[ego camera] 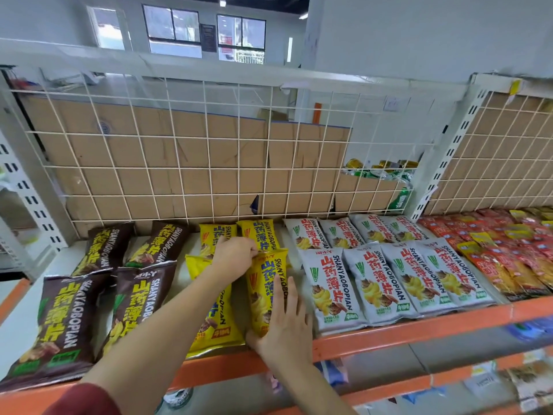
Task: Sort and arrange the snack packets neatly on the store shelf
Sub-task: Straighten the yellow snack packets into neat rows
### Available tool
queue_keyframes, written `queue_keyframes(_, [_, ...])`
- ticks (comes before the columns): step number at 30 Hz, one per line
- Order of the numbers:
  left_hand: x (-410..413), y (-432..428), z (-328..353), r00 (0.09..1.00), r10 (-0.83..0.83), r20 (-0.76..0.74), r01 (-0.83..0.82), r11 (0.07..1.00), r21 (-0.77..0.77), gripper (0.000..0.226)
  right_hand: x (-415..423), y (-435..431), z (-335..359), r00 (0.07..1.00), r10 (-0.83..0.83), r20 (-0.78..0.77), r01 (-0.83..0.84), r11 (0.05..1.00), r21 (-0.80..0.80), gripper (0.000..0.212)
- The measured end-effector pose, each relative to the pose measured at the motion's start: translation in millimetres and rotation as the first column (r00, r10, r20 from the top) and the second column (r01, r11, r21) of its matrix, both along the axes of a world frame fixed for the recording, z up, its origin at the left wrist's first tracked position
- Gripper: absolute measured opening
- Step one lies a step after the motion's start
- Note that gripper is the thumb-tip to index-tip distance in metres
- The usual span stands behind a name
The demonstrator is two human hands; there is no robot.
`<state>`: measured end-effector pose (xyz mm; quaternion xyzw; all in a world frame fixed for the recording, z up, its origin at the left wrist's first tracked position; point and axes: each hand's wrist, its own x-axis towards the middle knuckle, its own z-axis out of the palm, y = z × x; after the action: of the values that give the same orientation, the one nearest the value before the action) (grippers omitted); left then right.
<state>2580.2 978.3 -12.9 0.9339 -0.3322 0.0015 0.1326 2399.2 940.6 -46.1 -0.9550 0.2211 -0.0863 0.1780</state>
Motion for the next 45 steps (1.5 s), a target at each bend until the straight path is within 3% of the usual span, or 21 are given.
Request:
queue_keyframes(4, [-1.9,14.7,7.1,1.0,0.011,0.026,-0.005,0.975,-0.22,0.012,-3.8,2.8,-2.9,0.993,-0.029,0.118,0.028,1.0,0.01,0.098])
queue_keyframes(6, [0.4,31.0,9.7,0.995,0.036,0.089,-0.013,0.967,-0.253,0.016,-5.3,3.9,-2.3,0.978,-0.029,0.208,0.019,0.998,0.052,0.092])
queue_keyframes(9, [10.4,58.6,7.9,0.993,0.063,0.096,-0.045,0.983,-0.18,0.019,-5.6,15.6,-0.6,0.933,0.076,0.352,-0.076,0.997,-0.013,0.064])
queue_keyframes(13, [24.5,84.9,1.2,0.996,0.071,-0.062,-0.074,0.996,-0.051,0.026,0.4,49.5,1.2,0.909,0.249,0.333,-0.249,0.968,-0.046,0.053])
queue_keyframes(16, [25.8,91.5,4.1,0.993,0.042,-0.112,-0.052,0.995,-0.086,0.029,13.4,70.8,3.8,0.931,0.271,0.244,-0.26,0.963,-0.076,0.058])
queue_keyframes(20, [27.6,94.4,4.0,0.984,-0.009,-0.176,-0.014,0.991,-0.13,0.022,32.8,81.3,1.8,0.978,0.175,0.112,-0.162,0.979,-0.121,0.071])
queue_keyframes(26, [31.8,92.7,1.6,0.975,-0.018,-0.221,-0.027,0.979,-0.2,0.02,45.3,93.0,0.6,0.995,0.082,0.052,-0.071,0.979,-0.189,0.114])
queue_keyframes(33, [30.8,85.6,3.6,0.968,-0.094,-0.231,-0.005,0.918,-0.395,0.005,40.9,91.3,-4.4,0.997,0.022,0.075,-0.009,0.984,-0.177,0.114])
queue_keyframes(45, [30.4,79.6,-4.7,0.971,-0.058,-0.233,-0.054,0.894,-0.445,0.027,37.3,95.0,-9.9,0.996,-0.086,0.007,0.086,0.986,-0.143,0.127])
